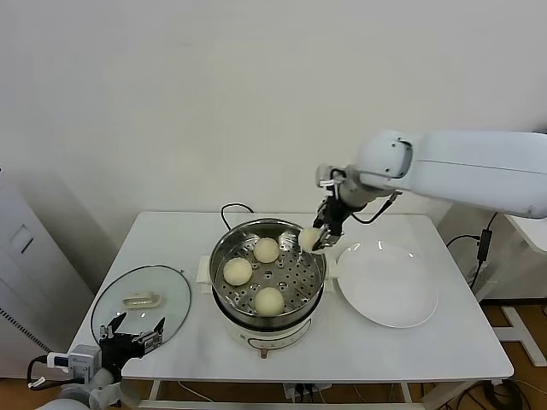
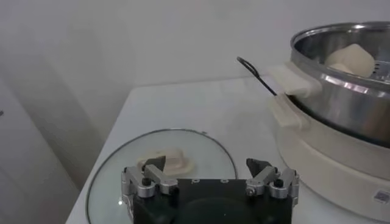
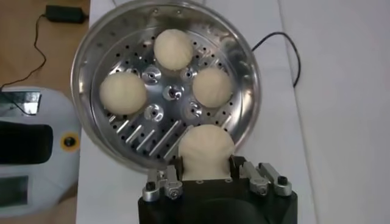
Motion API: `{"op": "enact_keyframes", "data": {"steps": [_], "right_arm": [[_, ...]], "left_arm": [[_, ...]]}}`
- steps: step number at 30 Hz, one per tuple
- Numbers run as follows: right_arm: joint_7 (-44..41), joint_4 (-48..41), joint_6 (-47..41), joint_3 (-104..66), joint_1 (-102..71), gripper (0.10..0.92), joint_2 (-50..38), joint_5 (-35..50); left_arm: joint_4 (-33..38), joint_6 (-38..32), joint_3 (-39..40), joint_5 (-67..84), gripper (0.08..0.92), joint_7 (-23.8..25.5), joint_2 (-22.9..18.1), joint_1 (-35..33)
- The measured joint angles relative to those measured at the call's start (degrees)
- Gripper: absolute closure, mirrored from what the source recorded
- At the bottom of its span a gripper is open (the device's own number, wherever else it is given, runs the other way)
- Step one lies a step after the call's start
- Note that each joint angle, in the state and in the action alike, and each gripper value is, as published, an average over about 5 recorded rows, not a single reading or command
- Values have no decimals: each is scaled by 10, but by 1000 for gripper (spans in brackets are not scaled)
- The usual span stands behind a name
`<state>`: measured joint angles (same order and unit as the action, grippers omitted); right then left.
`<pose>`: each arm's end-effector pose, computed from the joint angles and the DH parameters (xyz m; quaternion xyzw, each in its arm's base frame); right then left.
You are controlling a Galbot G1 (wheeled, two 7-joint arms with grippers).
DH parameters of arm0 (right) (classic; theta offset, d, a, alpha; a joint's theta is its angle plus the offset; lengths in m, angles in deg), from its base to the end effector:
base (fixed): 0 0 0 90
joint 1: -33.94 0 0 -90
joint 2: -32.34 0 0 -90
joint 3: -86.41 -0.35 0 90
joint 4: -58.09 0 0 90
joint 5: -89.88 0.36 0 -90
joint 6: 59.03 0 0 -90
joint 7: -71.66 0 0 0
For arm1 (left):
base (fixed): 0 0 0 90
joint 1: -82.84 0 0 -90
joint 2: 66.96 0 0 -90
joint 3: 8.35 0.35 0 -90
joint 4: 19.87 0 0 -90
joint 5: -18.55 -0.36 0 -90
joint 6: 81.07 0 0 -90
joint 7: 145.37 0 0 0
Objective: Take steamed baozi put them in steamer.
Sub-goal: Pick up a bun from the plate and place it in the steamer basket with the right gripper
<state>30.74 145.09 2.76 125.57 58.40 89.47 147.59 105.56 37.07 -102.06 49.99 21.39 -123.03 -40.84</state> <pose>0.5137 0.0339 -0.0157 0.5129 -0.6130 0.4716 0.3725 0.1844 0.0946 -0.2511 -0.0284 -0.9662 -0.0530 0.2505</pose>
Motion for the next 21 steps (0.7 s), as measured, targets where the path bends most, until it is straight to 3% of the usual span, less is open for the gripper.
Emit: {"op": "enact_keyframes", "data": {"steps": [21], "right_arm": [[37,-32,-17,-23,-103,541,52,-33]], "left_arm": [[-3,0,-3,3,177,0,0,1]]}}
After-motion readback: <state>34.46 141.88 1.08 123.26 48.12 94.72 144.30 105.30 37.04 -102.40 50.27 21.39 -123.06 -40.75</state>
